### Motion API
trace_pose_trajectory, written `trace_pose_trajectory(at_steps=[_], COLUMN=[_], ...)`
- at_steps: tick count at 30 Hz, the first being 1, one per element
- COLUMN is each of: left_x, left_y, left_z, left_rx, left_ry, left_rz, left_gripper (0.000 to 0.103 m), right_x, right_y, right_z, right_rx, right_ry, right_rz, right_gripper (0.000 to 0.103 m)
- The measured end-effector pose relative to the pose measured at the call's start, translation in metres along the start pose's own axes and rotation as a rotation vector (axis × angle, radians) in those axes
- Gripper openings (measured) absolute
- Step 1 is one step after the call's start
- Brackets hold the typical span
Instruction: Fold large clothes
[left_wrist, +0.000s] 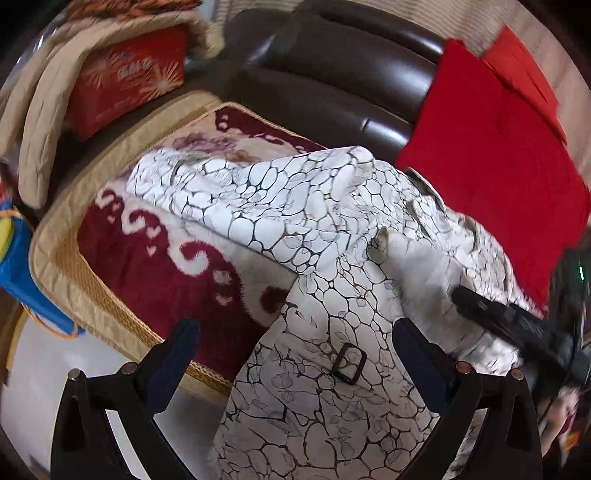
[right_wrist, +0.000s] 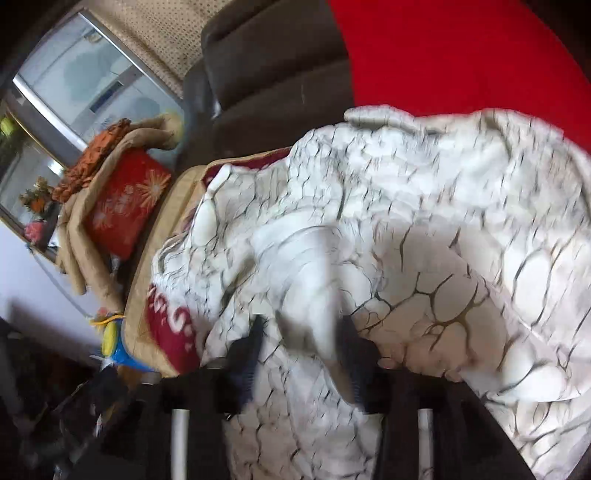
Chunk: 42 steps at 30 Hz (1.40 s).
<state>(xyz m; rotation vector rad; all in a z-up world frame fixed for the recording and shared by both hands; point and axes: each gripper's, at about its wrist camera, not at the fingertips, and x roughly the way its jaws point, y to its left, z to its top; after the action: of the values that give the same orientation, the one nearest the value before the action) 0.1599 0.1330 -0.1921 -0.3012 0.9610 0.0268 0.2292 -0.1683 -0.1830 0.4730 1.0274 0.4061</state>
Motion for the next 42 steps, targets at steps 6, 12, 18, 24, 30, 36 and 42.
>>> trace_pose_trajectory(at_steps=[6,12,18,24,30,36,42], left_x=[0.018,0.049,0.095,0.123,0.074,0.032,0.051], left_y=[-0.015,-0.059,-0.095,-0.097,-0.056,0.05,0.139], left_z=[0.005,0.007,0.007,-0.002,0.009,0.051,0.085], left_rx=[0.02,0.094,0.16,0.196,0.189,-0.046,-0.27], left_ry=[0.022,0.068,0.126,0.223,0.132,-0.009,-0.004], left_rz=[-0.023,-0.105,-0.098,-0.063,-0.063,0.032,0.129], left_gripper=[0.103,0.103,0.103,0.103,0.103,0.103,0.103], right_x=[-0.052,-0.051,-0.041,-0.053,-0.019,-0.039,-0.025], right_y=[-0.051,-0.108,-0.119,-0.098,-0.099,-0.075,-0.052], right_z=[0.001,-0.013,-0.024,-0.022,-0.03,-0.024,-0.031], right_rx=[0.147,0.304,0.309,0.259,0.278,0.205,0.122], right_ry=[-0.192,-0.213,-0.173,-0.206,-0.09,-0.171,-0.16], right_rz=[-0.02,-0.107,-0.133,-0.043,-0.078,-0.014,0.007], right_gripper=[0.076,0.075,0.072,0.072,0.074,0.074,0.074])
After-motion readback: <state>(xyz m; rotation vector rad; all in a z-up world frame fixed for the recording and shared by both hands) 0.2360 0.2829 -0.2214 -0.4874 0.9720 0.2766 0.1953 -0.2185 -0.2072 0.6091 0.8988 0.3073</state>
